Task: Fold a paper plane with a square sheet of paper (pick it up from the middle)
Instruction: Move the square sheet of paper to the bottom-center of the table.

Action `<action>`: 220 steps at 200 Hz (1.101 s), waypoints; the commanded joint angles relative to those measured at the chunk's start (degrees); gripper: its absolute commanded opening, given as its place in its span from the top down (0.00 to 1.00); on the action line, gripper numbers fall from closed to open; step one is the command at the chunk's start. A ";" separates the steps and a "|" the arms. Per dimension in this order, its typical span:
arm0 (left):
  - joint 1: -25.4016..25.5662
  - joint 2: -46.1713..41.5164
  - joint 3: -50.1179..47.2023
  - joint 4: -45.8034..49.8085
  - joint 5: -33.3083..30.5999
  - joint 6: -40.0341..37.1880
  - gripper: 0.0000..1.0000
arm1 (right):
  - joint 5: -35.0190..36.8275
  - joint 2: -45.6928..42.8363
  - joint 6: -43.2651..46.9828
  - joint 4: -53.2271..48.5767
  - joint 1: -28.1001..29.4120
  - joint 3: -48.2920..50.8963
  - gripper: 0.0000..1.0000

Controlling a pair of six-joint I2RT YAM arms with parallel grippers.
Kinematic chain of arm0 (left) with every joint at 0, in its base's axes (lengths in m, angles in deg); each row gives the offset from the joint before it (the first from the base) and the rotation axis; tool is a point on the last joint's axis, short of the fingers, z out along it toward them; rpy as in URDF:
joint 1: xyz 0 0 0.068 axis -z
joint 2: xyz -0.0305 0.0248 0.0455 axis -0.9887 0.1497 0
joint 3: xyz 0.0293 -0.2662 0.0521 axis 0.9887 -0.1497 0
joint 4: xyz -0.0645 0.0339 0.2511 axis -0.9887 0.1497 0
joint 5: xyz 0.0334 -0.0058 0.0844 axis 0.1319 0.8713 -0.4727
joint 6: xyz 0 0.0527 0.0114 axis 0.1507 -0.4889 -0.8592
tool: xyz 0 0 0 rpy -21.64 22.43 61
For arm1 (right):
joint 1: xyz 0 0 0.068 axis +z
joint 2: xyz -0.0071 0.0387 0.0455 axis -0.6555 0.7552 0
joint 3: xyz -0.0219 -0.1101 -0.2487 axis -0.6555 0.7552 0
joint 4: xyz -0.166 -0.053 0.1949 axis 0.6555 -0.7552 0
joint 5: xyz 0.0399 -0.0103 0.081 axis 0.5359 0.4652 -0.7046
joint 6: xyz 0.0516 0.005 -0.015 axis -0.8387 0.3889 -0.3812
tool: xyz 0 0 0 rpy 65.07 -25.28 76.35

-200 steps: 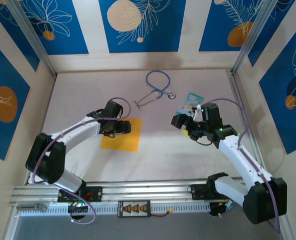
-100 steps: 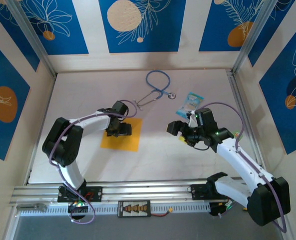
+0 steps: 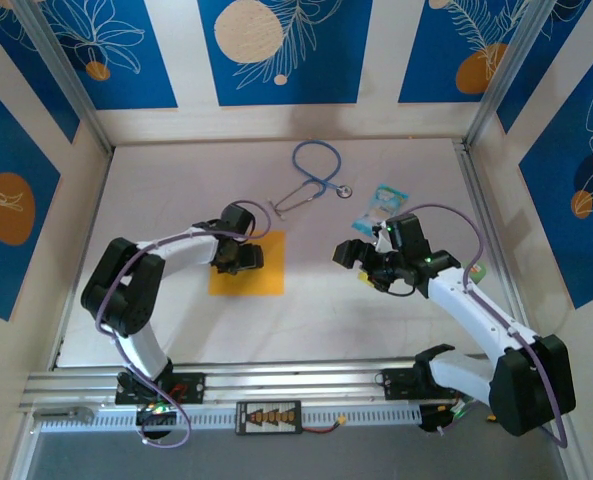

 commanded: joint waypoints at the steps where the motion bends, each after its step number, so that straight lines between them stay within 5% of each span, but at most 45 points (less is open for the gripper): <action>1: 4.80 2.97 -4.72 0.94 9.53 4.53 0.32 | -0.17 0.55 -0.87 0.78 -0.27 -0.51 0.03; 99: 16.40 -5.61 -0.92 12.04 -0.75 9.37 0.31 | 5.13 3.59 -0.11 -4.50 -0.72 -4.41 0.04; 121: 16.31 -11.20 2.25 15.83 -7.16 6.36 0.21 | 11.74 4.10 1.53 -10.48 -1.19 -7.58 0.03; 142: 16.35 -14.66 4.39 15.53 -12.50 3.81 0.00 | 15.72 4.94 1.75 -12.84 -2.23 -9.65 0.01; 159: 16.06 -16.02 4.31 14.57 -16.60 3.36 0.00 | 16.68 5.35 2.68 -13.76 -3.79 -10.46 0.00; 173: 15.42 -16.60 3.24 13.59 -14.83 1.36 0.00 | 11.59 5.07 4.40 -12.42 -5.73 -9.98 0.01; 193: 13.01 -15.52 1.78 11.30 -4.03 0.05 0.00 | 5.57 3.53 4.39 -8.96 -6.48 -7.85 0.02; 220: 12.85 -11.01 3.82 13.13 1.30 -0.84 0.10 | 1.70 -0.40 2.79 -3.74 -5.52 -3.89 0.02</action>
